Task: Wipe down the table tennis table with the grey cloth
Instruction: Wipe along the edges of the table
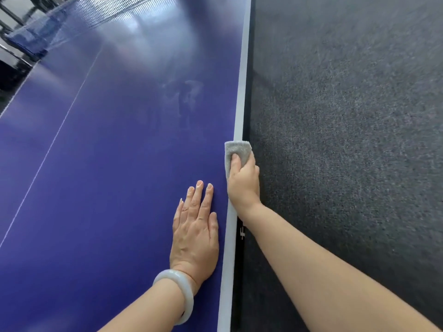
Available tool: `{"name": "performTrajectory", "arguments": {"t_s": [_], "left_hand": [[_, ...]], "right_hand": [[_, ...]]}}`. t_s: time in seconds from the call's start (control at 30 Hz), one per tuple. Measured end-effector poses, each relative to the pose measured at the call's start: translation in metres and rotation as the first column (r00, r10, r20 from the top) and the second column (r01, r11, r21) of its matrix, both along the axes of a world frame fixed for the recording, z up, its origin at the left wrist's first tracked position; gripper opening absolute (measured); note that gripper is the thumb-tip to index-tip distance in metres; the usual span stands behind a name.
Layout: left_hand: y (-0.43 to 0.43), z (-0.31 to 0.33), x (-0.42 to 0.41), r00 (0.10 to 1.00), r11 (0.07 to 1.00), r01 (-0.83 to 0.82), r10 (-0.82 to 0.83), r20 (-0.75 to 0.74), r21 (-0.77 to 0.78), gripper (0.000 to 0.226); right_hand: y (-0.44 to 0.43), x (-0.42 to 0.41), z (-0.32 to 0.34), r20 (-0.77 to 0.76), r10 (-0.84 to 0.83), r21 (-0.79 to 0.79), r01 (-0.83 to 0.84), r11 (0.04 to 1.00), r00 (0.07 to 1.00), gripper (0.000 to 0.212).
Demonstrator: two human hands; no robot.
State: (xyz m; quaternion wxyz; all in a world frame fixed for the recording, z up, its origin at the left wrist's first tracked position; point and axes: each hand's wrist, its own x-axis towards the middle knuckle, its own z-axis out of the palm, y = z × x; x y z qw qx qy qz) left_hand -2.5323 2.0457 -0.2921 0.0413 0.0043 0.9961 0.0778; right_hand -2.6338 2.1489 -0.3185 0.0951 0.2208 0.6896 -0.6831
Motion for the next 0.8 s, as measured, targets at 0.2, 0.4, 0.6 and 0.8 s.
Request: {"name": "performTrajectory", "arguments": {"t_s": [0.2, 0.4, 0.6, 0.8], "left_hand": [[0.005, 0.013, -0.041, 0.988, 0.997, -0.024, 0.035, -0.151, 0.074, 0.038], [0.030, 0.008, -0.147, 0.996, 0.998, 0.049, -0.045, -0.082, 0.049, 0.047], [0.035, -0.011, -0.170, 0.993, 0.992, 0.085, -0.076, -0.094, 0.097, 0.050], [0.032, -0.011, -0.170, 0.987, 0.982, 0.111, -0.091, -0.132, 0.154, 0.049]], "right_hand": [[0.004, -0.010, -0.006, -0.029, 0.068, 0.005, -0.068, 0.998, 0.997, 0.065], [0.009, -0.004, -0.015, -0.079, 0.022, -0.216, -0.039, 0.976, 0.997, 0.061], [0.012, 0.040, -0.021, 0.003, 0.043, -0.388, -0.039, 0.921, 0.999, 0.058], [0.022, -0.083, -0.012, -0.011, 0.011, -0.263, -0.013, 0.965, 1.000, 0.060]]}}
